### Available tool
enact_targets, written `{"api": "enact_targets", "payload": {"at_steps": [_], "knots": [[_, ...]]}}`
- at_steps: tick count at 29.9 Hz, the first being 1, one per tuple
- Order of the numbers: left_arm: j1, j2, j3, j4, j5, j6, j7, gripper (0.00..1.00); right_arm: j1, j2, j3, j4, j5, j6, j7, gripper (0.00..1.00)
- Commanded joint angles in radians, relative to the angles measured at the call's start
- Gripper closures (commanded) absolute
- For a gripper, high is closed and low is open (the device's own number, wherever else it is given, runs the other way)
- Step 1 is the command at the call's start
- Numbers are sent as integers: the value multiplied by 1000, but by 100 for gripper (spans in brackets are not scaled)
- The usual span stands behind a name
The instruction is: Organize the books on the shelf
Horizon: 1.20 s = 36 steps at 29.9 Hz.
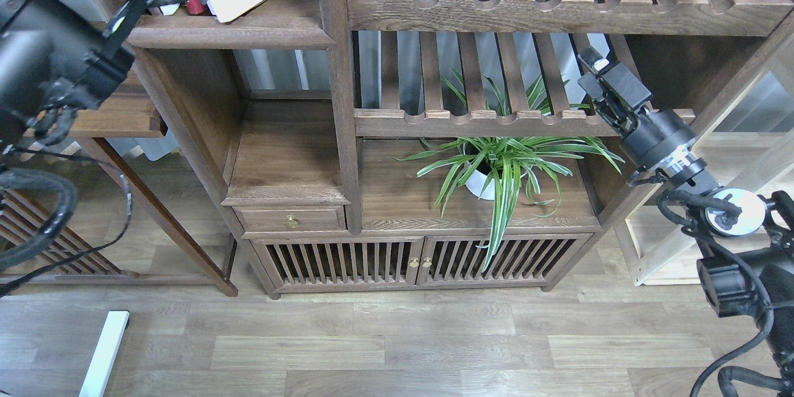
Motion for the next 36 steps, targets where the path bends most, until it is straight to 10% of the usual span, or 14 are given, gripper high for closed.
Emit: {"api": "enact_targets", "payload": {"at_steps": [1,11,20,26,36], "knots": [[110,65,-37,-161,0,-1,49,54,0,0,-2,0,-1,0,0,5],[364,59,-274,-505,-11,-33,257,53,6,13,14,3,8,0,11,1],[484,59,-284,-550,-83,-463,541,52,31,-16,14,20,7,0,3,1],[536,-9,-268,-548,-102,-596,670,51,36,-25,12,69,-16,0,1,1],[541,-231,-145,-456,-85,-586,690,41,29,9,11,173,-117,0,1,1]]}}
